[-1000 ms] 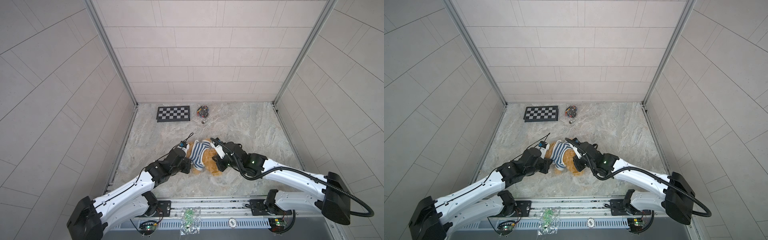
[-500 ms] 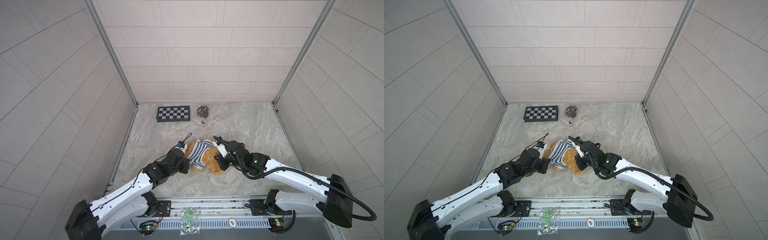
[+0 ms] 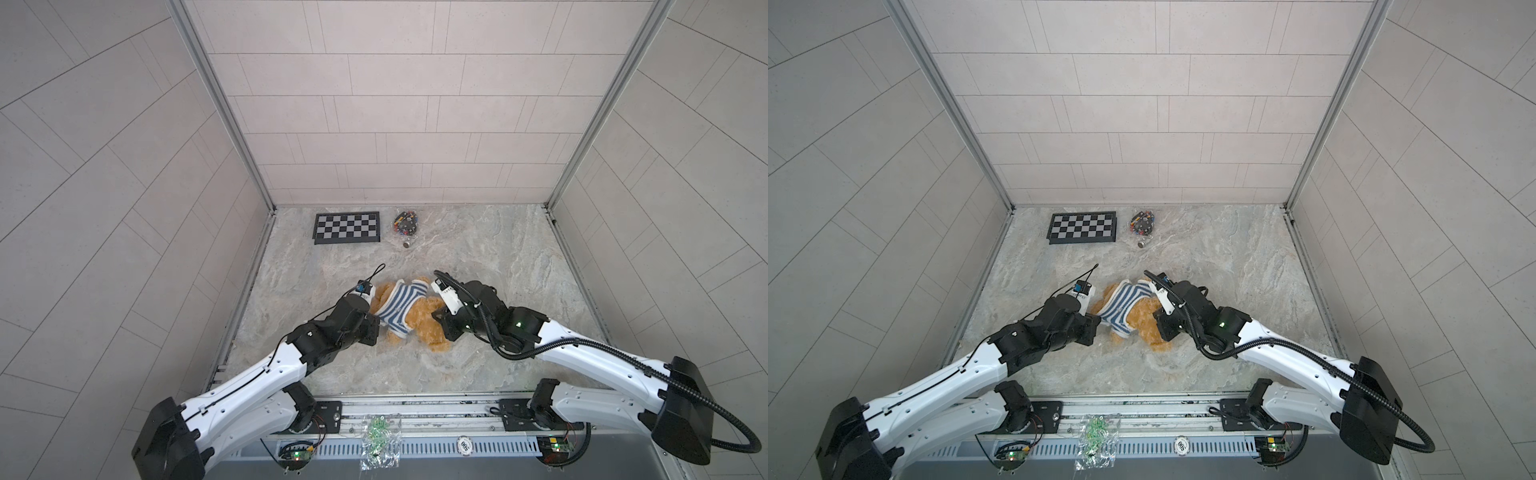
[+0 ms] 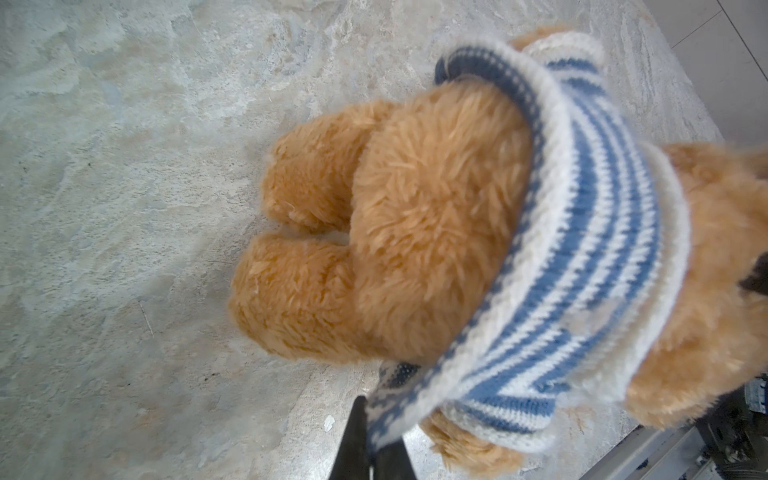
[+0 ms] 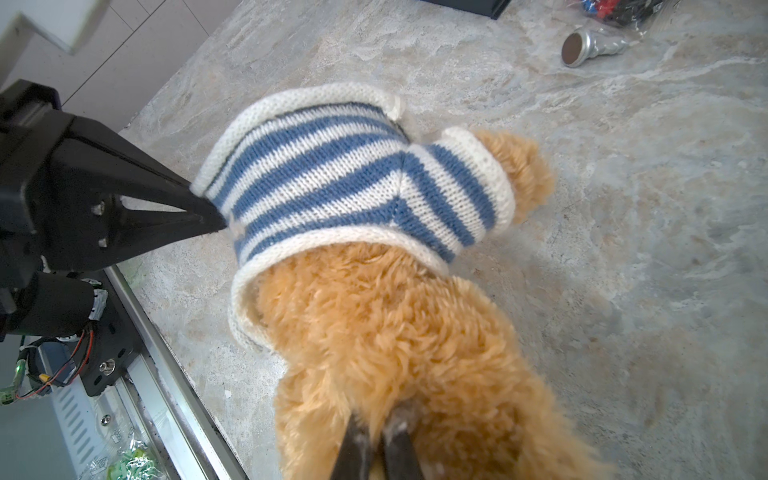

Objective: Dress the teddy bear

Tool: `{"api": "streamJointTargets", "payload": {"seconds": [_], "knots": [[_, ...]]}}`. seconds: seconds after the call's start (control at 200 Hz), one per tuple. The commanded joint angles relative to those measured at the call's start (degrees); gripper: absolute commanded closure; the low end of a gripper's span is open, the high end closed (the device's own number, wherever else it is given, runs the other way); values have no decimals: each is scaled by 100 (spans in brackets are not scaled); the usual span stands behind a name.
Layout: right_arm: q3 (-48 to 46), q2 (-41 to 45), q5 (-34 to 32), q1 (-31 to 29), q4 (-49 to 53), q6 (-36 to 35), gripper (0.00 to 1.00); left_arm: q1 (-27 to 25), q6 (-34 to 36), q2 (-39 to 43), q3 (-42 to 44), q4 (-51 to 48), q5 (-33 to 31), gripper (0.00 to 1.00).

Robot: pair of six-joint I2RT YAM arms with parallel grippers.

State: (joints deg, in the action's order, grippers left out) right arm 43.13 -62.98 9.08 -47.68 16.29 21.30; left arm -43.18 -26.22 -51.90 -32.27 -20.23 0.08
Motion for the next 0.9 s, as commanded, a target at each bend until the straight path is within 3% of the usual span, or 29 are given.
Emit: {"api": "streamJointTargets", "payload": {"seconds": [0.0,0.2,0.38,0.571,0.731,0.896], "knots": [[-26,120,-100,102,32,56,100,108,189,-38,-147,-292,-279,100],[-16,11,36,101,-109,60,100,103,311,-205,-162,133,294,97],[14,21,77,32,-232,-81,100,101,310,-246,-330,311,965,81],[94,98,-85,-78,-188,-305,100,99,194,35,-772,74,1300,58],[194,126,-306,-266,-171,-533,100,104,61,-132,-1227,-228,1186,57],[213,232,-563,-441,-166,-681,100,133,-41,-421,-1558,-525,753,64]]}}
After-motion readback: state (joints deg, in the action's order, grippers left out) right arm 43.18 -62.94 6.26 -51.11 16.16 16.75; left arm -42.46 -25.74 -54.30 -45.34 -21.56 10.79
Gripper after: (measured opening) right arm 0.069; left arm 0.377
